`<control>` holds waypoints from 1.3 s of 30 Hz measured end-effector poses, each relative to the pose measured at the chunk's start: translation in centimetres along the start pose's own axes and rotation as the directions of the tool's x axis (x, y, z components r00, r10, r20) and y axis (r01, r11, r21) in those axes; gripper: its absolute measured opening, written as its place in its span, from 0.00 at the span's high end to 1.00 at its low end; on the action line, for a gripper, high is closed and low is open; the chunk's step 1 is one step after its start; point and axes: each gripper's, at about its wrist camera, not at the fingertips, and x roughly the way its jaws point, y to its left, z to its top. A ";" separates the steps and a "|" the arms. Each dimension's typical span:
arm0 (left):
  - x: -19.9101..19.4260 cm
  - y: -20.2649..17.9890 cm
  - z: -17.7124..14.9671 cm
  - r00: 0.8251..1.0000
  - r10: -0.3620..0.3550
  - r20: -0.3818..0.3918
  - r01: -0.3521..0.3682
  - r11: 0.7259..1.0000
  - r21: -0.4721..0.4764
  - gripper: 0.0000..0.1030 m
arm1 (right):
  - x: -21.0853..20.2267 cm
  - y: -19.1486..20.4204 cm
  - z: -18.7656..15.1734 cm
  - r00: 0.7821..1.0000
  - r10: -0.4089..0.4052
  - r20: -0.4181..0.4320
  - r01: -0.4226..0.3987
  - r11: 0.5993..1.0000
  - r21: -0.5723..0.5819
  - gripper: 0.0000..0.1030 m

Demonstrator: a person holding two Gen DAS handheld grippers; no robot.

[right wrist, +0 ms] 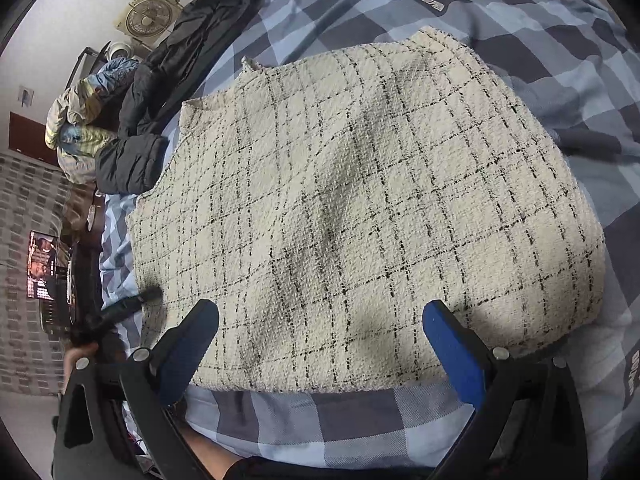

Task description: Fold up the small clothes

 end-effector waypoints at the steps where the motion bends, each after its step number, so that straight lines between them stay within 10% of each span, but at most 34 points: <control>1: -1.0 0.0 1.1 0.999 0.009 0.053 -0.010 1.000 0.006 0.03 | 0.2 0.1 0.1 1.000 0.004 -0.002 -0.004 1.000 0.004 0.03; 6: -1.2 0.2 6.0 0.987 0.089 0.137 -0.086 0.996 -0.032 0.02 | 1.3 0.9 0.2 1.000 0.009 -0.025 -0.009 1.000 -0.003 0.03; 13: 3.5 -0.1 7.7 0.996 -0.071 0.055 0.074 0.995 -0.071 0.06 | 1.6 1.1 0.3 1.000 -0.004 -0.026 0.004 1.000 -0.027 0.03; 15: 5.4 -0.8 7.5 0.990 -0.139 -0.019 0.138 0.989 -0.054 0.49 | 1.7 0.9 0.3 0.999 -0.002 -0.032 0.001 1.000 -0.020 0.03; 19: 5.5 -2.4 7.8 0.994 -0.104 -0.036 0.104 0.995 0.007 0.80 | 1.8 0.8 0.4 0.999 0.003 -0.037 -0.004 1.000 -0.013 0.03; 32: -4.5 -6.3 10.4 0.965 -0.117 0.233 0.106 0.993 0.058 0.88 | 1.4 1.4 0.0 1.000 -0.001 -0.015 0.000 1.000 -0.026 0.03; 35: -5.8 -5.1 10.9 0.943 -0.067 0.327 0.077 0.997 -0.019 0.89 | 1.5 1.5 -0.1 1.000 -0.003 -0.019 0.002 1.000 -0.030 0.03; 39: -2.8 -3.7 11.7 0.960 0.057 0.274 -0.044 0.998 -0.054 0.89 | 1.7 1.5 0.0 1.000 -0.008 -0.027 0.007 0.999 -0.031 0.03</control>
